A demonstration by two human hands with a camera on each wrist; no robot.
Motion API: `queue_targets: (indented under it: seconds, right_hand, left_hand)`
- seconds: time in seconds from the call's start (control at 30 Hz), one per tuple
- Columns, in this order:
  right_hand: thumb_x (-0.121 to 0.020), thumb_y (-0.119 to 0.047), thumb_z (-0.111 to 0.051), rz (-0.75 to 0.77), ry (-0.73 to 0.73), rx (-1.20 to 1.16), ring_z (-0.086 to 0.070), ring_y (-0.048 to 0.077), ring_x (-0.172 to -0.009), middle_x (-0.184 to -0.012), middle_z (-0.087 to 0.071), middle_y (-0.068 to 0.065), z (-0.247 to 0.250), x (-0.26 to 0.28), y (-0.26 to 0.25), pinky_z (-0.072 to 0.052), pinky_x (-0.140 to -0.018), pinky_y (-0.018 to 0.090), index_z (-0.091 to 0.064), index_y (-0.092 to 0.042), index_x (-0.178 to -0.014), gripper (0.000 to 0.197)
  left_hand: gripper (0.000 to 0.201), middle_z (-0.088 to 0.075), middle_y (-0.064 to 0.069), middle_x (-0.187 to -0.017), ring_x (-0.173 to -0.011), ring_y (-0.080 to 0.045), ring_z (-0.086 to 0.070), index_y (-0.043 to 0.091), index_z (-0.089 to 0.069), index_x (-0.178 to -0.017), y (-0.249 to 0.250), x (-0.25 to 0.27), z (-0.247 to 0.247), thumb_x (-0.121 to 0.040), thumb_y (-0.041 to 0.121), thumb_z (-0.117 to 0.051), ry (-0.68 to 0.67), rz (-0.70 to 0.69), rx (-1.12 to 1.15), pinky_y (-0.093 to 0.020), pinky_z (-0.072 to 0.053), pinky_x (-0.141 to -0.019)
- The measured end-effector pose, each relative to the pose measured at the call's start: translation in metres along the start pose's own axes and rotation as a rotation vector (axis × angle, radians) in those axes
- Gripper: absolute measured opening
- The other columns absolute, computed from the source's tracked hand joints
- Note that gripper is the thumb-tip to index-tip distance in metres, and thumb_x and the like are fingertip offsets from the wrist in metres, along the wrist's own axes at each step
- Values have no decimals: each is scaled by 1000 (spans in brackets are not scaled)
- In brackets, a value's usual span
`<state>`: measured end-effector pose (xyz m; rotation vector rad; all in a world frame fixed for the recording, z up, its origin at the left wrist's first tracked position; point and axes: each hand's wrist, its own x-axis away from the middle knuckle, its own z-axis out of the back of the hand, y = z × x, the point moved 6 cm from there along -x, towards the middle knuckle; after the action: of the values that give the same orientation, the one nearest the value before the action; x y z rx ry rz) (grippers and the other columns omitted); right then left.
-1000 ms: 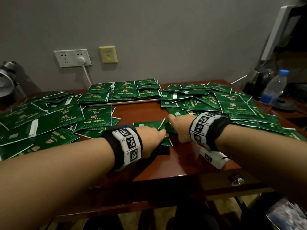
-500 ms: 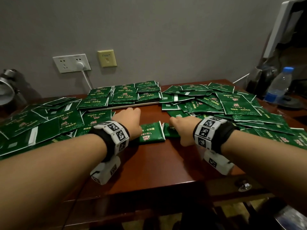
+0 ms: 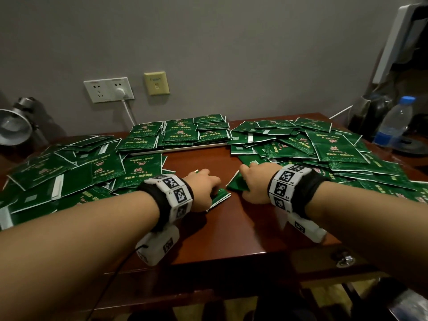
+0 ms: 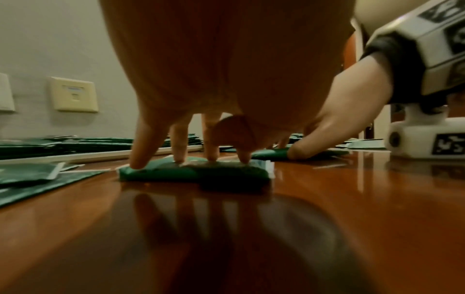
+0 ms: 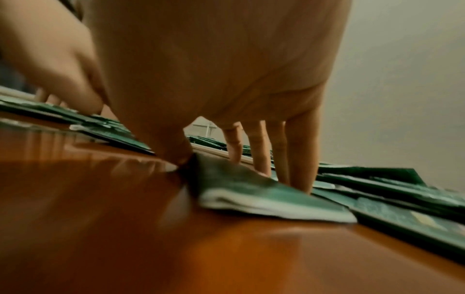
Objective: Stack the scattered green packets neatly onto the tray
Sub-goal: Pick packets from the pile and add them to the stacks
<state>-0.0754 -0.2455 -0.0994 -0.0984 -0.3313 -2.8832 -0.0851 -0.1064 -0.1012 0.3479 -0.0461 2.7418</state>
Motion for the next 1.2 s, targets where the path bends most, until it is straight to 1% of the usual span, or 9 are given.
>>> queue_targets:
  seconds: [0.07,0.17,0.3,0.4,0.53,0.7,0.83,0.97,1.2]
  right_hand:
    - [-84,-64,-49,-68,-11,-8,-62,27,-89,-99,-60,5,2,-1,1,-54,-74,38,-47,-15,-113,57]
    - [-90,-67,-38,-157,-42,-116,-61,26,-90,-98,-60,6,9,-1,6,-52,-74,36,-49,-11,-117,62]
    - [-88,-52,-55,-47,-132,-61,-58,26,-103,-122,-54,7,16,3,7,-49,-75,33,-36,-17,-139,65]
    - [-74,-54,-72,144,-147,-93,-49,25,-120,-137,-41,3,10,9,-1,-46,-89,35,-25,-33,-148,89]
    - [-74,-72,-61,131,-226,35,-49,28,-123,-139,-42,5,0,13,-4,-45,-92,38,-20,-35,-151,95]
    - [-73,-89,-35,-23,-143,87,-59,25,-91,-96,-57,4,7,7,-7,-50,-78,36,-50,-15,-127,93]
    - [-63,-89,-50,29,-157,3,-52,25,-111,-123,-51,5,9,6,-9,-45,-86,38,-42,-21,-134,99]
    - [-60,-80,-66,178,-111,52,-43,22,-117,-127,-47,0,9,5,-22,-44,-97,40,-41,-23,-136,98]
    - [-62,-68,-75,168,-156,-63,-50,19,-98,-110,-55,2,7,0,-25,-45,-80,32,-41,-17,-113,81]
  left_hand:
    - [20,-44,-1,-109,-112,-29,-46,26,-57,-89,-9,0,7,-84,9,-49,65,22,59,-38,-45,-91]
    - [28,-42,-8,-122,-120,-31,-41,26,-52,-118,-11,4,10,-91,30,-48,132,96,35,-43,-42,-96]
    - [54,-33,-12,-137,-126,-39,-36,31,-40,-137,-3,4,-8,-92,60,-43,-12,153,-115,-51,-38,-99]
    - [44,-38,-11,-127,-122,-38,-43,21,-51,-124,1,4,-8,-91,51,-49,-5,92,-95,-45,-42,-97]
    - [16,-42,-4,-103,-106,-30,-54,17,-59,-95,-9,4,4,-84,30,-60,112,5,15,-32,-46,-81]
    - [85,-37,-12,-132,-124,-34,-40,17,-36,-130,-38,6,-9,-71,70,-66,129,326,-13,-46,-41,-101]
    - [93,-43,-15,-137,-125,-34,-45,13,-36,-132,-49,-1,-12,-68,73,-67,63,402,30,-45,-42,-102]
    - [75,-42,-11,-130,-112,-30,-51,15,-45,-124,-49,-2,-9,-72,62,-71,22,364,107,-35,-45,-87]
    - [79,-46,-3,-105,-87,-20,-56,18,-37,-124,-54,-2,-7,-66,59,-72,115,211,94,-33,-52,-67]
